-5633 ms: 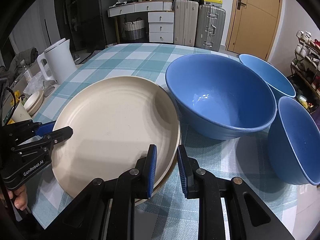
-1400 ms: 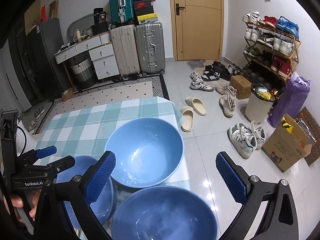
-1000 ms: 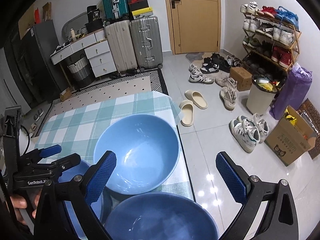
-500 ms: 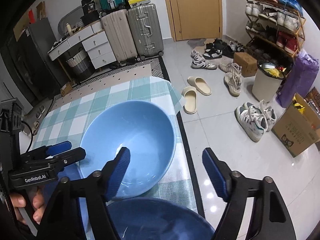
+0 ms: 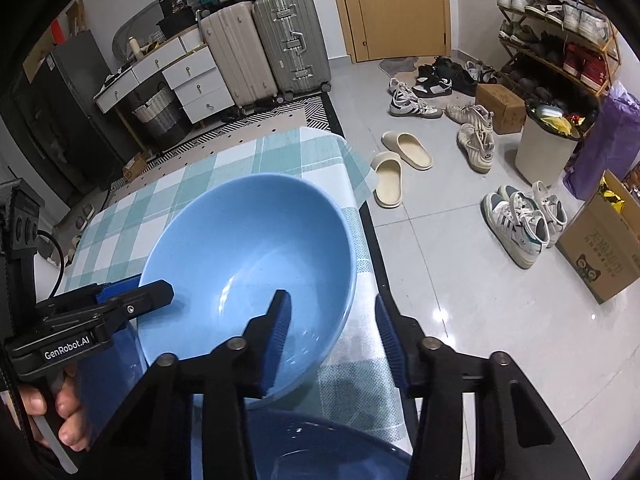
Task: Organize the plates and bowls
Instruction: 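Close the right tool on the blue bowl rim while the left tool grips it too, then lift the blue bowl with both tools and carry it over another blue bowl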
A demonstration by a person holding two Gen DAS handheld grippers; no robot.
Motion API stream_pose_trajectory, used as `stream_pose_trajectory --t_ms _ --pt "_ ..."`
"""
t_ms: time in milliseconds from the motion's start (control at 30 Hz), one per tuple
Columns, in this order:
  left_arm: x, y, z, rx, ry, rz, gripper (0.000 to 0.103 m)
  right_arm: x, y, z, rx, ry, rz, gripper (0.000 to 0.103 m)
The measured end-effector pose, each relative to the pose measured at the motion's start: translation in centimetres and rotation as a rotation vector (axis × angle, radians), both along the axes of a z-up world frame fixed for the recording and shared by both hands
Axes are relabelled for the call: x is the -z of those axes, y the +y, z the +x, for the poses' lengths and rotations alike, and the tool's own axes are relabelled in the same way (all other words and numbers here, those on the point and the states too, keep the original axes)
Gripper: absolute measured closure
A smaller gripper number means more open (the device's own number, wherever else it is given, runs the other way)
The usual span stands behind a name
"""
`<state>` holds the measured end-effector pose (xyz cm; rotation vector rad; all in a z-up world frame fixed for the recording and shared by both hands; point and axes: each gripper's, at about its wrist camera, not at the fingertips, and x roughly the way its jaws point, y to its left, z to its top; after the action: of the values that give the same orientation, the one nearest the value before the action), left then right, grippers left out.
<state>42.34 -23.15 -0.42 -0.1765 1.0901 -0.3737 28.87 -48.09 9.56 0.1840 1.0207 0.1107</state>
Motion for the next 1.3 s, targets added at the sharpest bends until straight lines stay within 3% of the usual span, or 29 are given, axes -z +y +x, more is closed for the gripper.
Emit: stream_pose_trajectory --t_ms 100,267,733,1300 --pt "0.2 -0.5 0.0 0.012 0.003 0.001 0.086 0.2 0.0 0.0 0.004 -0.002 -0.01 0.076" --pt "0.0 -1.2 -0.3 0.016 -0.018 0.033 0.086 0.4 -0.2 0.1 0.007 -0.007 -0.018 0.089" --pt "-1.6 -1.5 -1.3 0.016 -0.077 0.035 0.087 -0.7 -0.1 -0.6 0.02 -0.061 -0.052 0.089" --pt "-8.4 1.0 -7.0 -0.024 -0.187 0.001 0.086 -6.9 2.0 -4.4 -0.008 -0.209 -0.077 0.089"
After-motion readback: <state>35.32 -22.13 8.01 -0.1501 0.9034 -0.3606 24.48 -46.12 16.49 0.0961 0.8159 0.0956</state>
